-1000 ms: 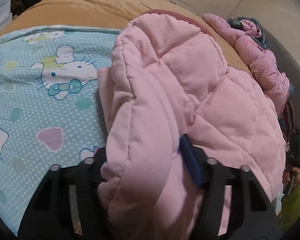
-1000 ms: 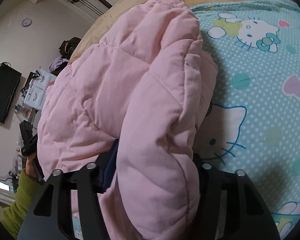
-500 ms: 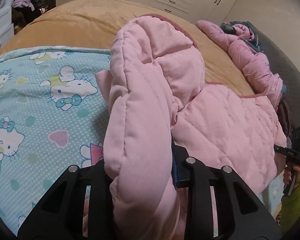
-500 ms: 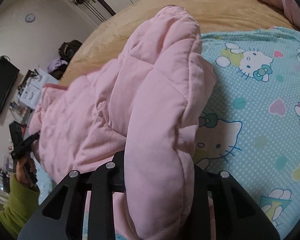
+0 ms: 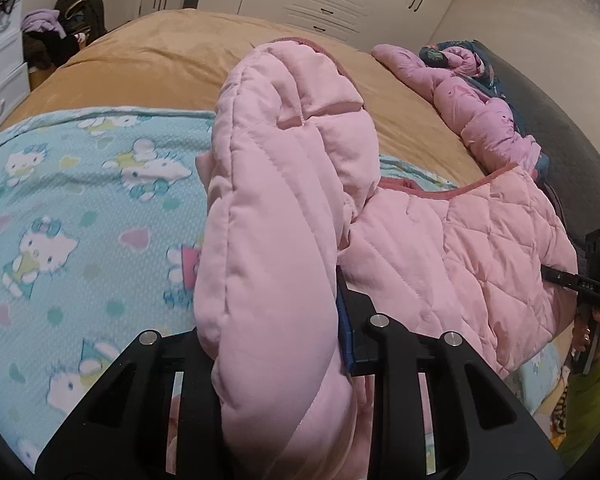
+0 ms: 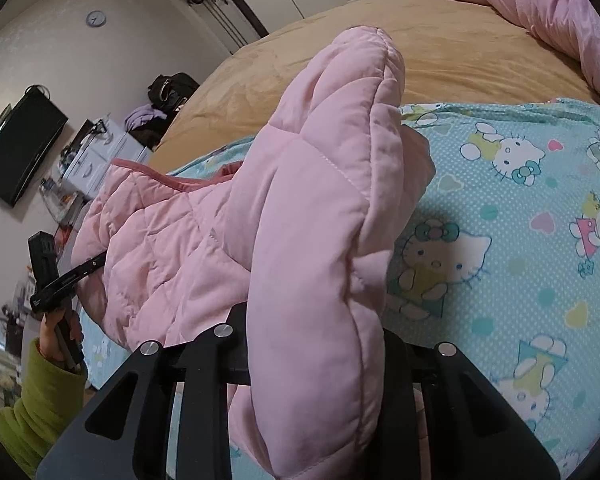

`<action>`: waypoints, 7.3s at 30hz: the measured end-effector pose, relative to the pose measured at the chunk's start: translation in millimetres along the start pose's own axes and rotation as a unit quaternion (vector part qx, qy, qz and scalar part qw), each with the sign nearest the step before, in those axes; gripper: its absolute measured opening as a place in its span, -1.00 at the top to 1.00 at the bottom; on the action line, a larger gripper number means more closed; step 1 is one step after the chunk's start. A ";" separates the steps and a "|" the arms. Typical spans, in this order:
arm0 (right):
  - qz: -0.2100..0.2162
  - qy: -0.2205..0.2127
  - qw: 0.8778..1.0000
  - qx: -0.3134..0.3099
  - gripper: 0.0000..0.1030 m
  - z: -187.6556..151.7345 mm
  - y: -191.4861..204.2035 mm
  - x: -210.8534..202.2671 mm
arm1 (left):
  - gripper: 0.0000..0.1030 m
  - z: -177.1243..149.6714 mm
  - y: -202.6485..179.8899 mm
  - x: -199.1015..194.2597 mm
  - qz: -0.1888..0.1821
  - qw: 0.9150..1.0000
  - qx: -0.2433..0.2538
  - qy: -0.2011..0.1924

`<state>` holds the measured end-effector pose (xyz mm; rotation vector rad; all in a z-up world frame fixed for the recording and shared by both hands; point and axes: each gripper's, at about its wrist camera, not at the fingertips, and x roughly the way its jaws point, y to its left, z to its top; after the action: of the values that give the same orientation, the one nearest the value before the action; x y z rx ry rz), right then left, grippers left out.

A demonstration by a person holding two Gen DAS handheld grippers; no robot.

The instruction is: Fold large clothes

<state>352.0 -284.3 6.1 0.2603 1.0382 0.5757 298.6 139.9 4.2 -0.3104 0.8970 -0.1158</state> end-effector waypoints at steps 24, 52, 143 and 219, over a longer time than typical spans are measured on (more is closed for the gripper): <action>0.016 0.018 0.999 0.032 0.48 -49.6 -13.8 -10.7 | 0.60 -54.9 21.5 -28.6 -0.011 1.000 -0.019 -0.002; -0.063 0.037 0.992 0.098 0.09 -81.8 -57.2 36.0 | 0.47 -59.7 50.8 22.8 0.022 0.998 -0.047 0.029; -0.176 -0.187 0.962 -0.093 -0.92 -279.1 153.7 -86.5 | -0.82 -230.2 -74.3 -137.3 0.089 0.988 0.043 -0.116; -0.173 -0.178 0.964 -0.098 -0.92 -278.1 157.4 -84.1 | -0.82 -228.8 -71.5 -141.1 0.096 0.988 0.045 -0.114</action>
<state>28.0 -219.6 3.5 0.0026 0.6514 0.2962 33.9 54.5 -1.0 -0.1487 0.6873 0.0564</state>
